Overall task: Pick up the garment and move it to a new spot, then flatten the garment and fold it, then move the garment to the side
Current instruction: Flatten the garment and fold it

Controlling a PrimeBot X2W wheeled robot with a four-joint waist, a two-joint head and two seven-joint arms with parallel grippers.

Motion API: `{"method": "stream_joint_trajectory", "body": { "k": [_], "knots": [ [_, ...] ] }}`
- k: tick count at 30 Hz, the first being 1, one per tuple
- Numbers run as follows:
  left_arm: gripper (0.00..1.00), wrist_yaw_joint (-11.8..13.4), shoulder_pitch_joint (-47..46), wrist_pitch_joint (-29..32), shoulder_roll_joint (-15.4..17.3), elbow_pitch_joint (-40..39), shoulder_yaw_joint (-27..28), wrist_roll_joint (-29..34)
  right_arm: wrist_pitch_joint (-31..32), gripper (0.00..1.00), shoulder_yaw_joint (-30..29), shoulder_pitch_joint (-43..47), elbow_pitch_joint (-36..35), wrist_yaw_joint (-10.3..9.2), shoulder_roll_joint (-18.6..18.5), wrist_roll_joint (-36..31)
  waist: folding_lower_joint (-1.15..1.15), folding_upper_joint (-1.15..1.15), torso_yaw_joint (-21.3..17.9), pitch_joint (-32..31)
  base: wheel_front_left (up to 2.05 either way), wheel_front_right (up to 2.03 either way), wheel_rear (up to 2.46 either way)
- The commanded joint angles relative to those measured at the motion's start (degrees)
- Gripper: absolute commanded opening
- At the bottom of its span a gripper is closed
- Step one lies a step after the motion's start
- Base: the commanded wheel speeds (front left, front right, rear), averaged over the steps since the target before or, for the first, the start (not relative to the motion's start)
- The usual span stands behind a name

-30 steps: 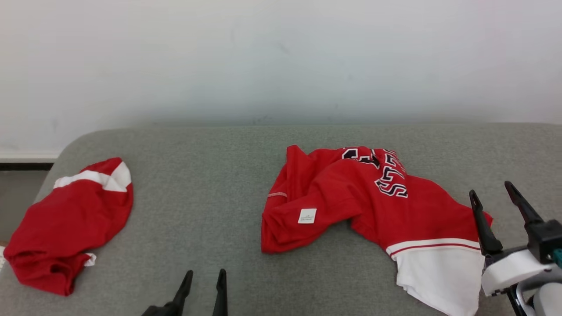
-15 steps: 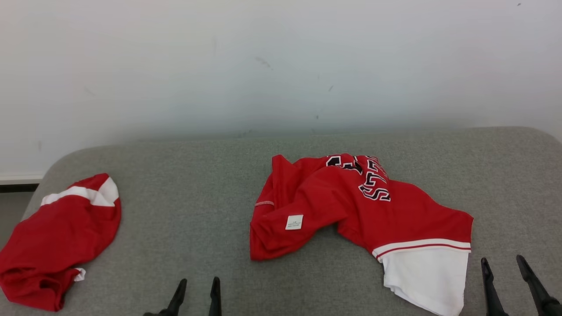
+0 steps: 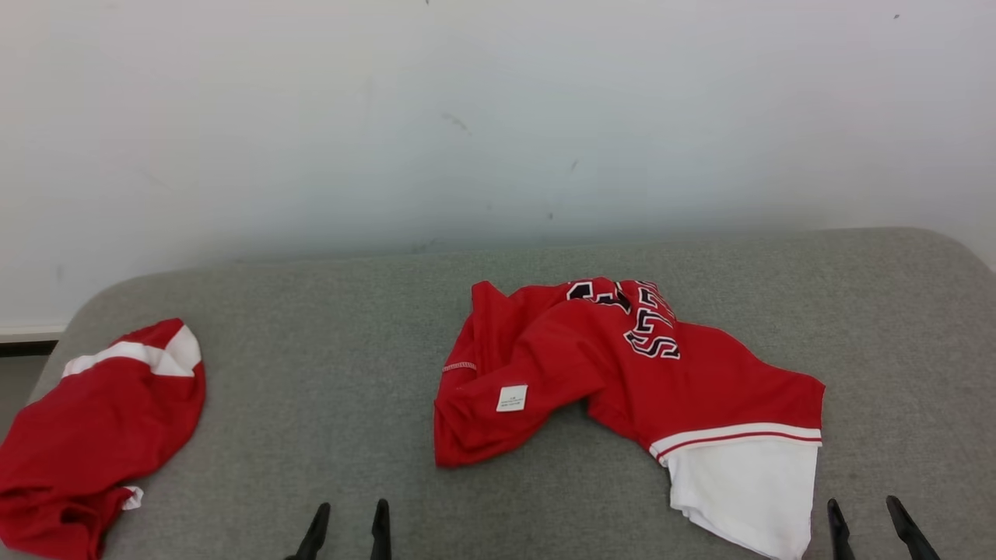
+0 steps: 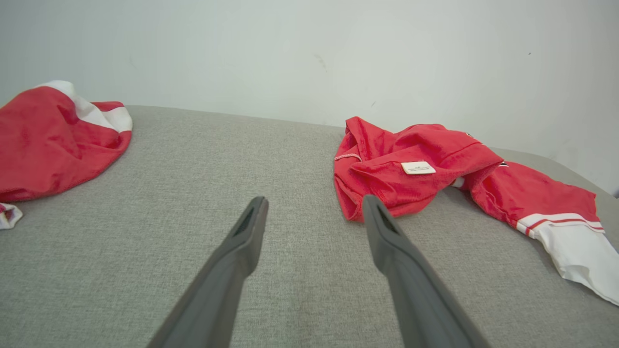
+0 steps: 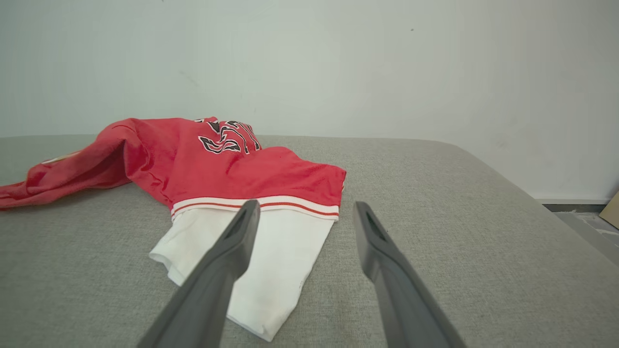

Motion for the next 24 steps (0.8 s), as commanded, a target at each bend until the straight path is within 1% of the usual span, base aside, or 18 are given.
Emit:
{"method": "stream_joint_trajectory", "body": {
  "k": [1,7,11,15,17,19,24],
  "knots": [
    [1.00,-0.06,0.21,-0.03,0.22,-0.09,0.24,0.05,0.07,1.00,0.28,0.30,0.29,-0.13,-0.01,0.08,0.01,0.00,-0.25,0.11,0.00,0.00,0.00],
    [1.00,-1.08,-2.46,-0.03,0.21,-0.27,-0.06,0.72,0.07,1.00,1.48,-1.61,-0.29,-0.13,-0.35,0.08,0.01,0.00,-1.86,0.95,0.00,0.00,0.00],
    [1.00,-2.20,-6.37,-0.03,0.21,2.51,-1.39,1.03,0.07,1.00,1.75,-2.30,-1.20,-0.13,-0.59,0.20,0.01,0.00,-3.19,1.77,0.00,0.00,0.00],
    [1.00,-2.75,-12.50,0.01,0.21,9.89,-2.90,0.35,0.07,1.00,3.05,-2.95,-1.53,-0.13,-0.64,0.17,0.01,0.00,-5.01,2.73,0.00,0.00,0.00],
    [1.00,-2.85,-15.98,0.57,0.23,13.55,-3.10,-1.99,0.07,1.00,3.55,-3.38,-1.56,-0.13,-0.53,0.18,0.01,0.00,-5.89,3.35,0.00,0.00,0.00],
    [1.00,-2.42,-19.40,1.51,0.30,17.42,-3.79,-1.29,0.07,1.00,3.92,-3.98,-1.88,-0.13,-0.35,0.42,0.01,0.00,-6.77,3.94,0.00,0.00,0.00],
    [1.00,-1.70,-25.62,4.90,0.31,26.29,-2.72,-4.13,0.06,1.00,4.72,-3.90,-2.16,-0.13,0.12,0.51,0.01,0.00,-8.47,5.01,0.00,0.00,0.00]
  ]
}}
